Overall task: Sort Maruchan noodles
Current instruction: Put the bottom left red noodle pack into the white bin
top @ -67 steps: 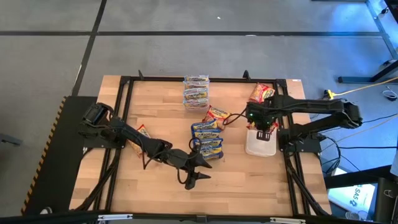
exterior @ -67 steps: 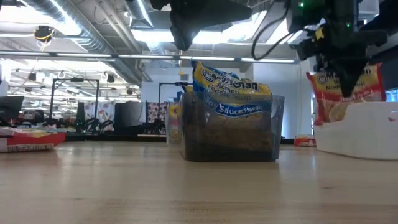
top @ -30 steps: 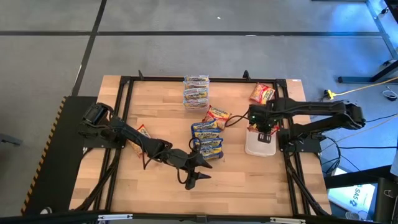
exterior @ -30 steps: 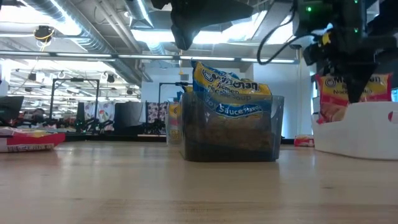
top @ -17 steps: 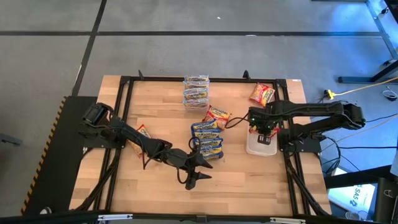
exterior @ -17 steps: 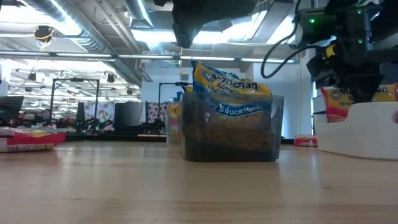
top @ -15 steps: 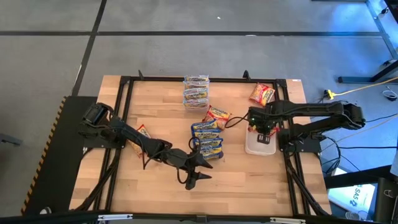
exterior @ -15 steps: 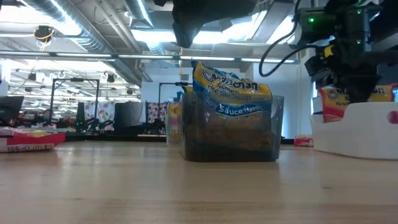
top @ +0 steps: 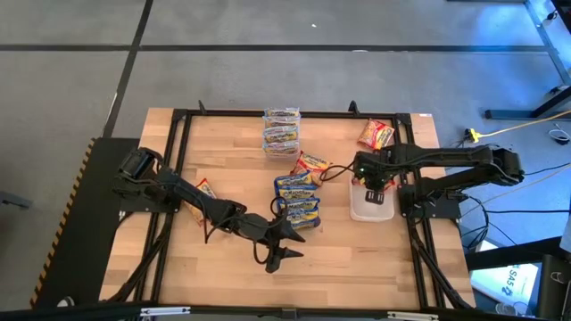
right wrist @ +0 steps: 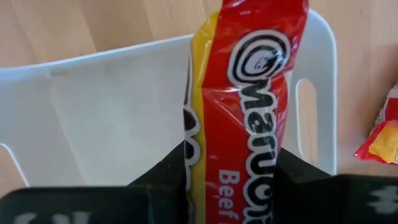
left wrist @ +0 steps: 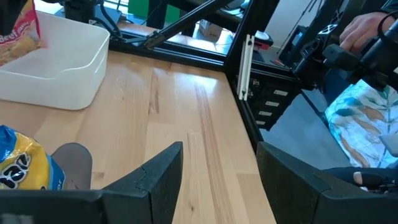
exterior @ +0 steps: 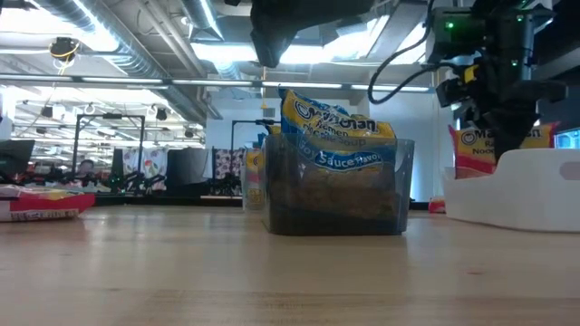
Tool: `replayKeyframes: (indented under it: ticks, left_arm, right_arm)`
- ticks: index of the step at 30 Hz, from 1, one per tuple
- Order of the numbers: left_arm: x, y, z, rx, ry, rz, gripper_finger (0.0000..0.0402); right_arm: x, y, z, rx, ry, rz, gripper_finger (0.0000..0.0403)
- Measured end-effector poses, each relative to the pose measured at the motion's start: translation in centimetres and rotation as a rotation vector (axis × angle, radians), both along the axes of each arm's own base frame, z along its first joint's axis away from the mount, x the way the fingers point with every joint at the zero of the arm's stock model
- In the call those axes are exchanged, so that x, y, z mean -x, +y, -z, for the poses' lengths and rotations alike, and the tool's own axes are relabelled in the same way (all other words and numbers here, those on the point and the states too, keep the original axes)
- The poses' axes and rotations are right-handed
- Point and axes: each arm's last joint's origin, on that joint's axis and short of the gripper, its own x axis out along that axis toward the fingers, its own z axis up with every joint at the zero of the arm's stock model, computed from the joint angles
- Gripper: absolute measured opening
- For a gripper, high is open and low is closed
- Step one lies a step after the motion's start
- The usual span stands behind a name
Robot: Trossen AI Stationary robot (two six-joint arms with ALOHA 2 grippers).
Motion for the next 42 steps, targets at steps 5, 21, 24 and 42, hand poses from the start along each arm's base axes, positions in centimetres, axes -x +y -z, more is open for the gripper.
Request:
replayKeyframes:
  ticks: [5, 21, 24, 42]
  left_arm:
    - [0.1, -0.1, 0.0, -0.001, 0.000, 0.004, 0.0199]
    - [0.1, -0.5, -0.2, -0.008, -0.024, 0.035, 0.0199]
    - [0.1, -0.5, -0.3, -0.009, -0.031, 0.038, 0.0199]
    - [0.1, -0.6, -0.3, -0.001, -0.035, 0.064, 0.0199]
  right_arm:
    - [0.0, 0.0, 0.5, 0.005, -0.007, -0.019, 0.0114]
    - [-1.0, -0.4, 1.3, 0.064, -0.012, 0.009, 0.0115]
    - [-1.0, -0.4, 1.3, 0.071, -0.009, 0.010, 0.0115]
    - [-0.9, -0.9, 1.2, 0.253, 0.028, 0.010, 0.0236]
